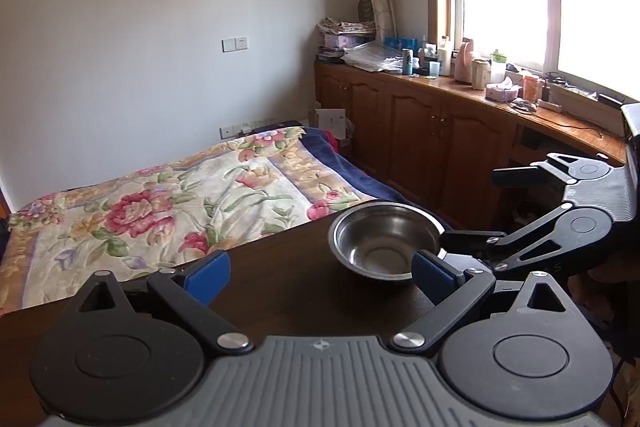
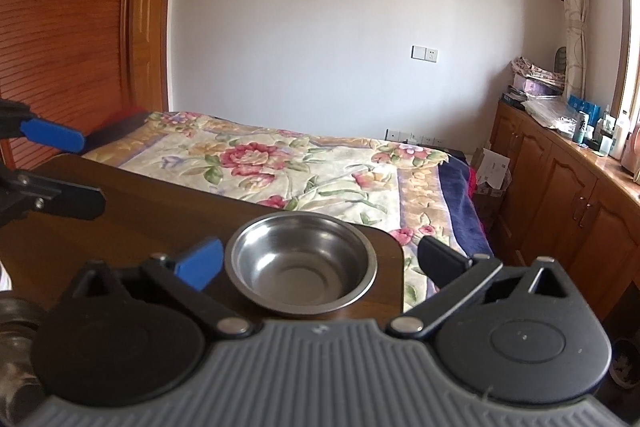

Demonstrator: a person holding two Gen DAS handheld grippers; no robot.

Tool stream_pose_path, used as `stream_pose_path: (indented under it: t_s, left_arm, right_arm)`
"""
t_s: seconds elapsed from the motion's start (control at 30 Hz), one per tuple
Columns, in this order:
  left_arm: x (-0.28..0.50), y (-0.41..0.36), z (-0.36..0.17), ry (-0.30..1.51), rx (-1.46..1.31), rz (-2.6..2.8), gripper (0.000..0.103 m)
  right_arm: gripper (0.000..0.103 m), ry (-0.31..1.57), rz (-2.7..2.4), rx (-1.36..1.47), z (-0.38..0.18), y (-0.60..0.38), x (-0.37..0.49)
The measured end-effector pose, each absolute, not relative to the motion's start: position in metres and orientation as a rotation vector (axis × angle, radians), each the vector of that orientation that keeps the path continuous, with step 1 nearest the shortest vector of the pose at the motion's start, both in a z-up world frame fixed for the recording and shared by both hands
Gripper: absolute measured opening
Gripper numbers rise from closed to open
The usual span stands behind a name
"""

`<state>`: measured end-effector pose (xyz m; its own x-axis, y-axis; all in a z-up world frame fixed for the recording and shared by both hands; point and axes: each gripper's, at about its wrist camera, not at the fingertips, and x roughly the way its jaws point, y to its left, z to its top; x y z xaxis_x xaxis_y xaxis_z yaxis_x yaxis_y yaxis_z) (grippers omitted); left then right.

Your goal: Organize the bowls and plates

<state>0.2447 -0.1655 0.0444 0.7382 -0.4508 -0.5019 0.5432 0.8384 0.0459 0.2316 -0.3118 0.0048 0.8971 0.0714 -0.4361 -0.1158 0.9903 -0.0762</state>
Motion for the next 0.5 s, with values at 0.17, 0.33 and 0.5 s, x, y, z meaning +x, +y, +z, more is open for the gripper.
stream_pose_path:
  t_s: [0.17, 0.33, 0.5]
  left_arm:
    - [0.257, -0.175, 0.041, 0.512, 0.206, -0.546, 0.103]
    - [0.274, -0.183, 0.033, 0.55, 0.198, -0.558, 0.103]
    - [0.289, -0.196, 0.024, 0.588, 0.228, -0.563, 0.103]
  right_arm:
    - [0.103, 0.462, 0.097, -0.09, 0.001, -0.318, 0.242]
    - [0.103, 0.486, 0.097, -0.066, -0.005, -0.326, 0.254]
    - [0.083, 0.53, 0.104, -0.023, -0.015, -0.332, 0.266]
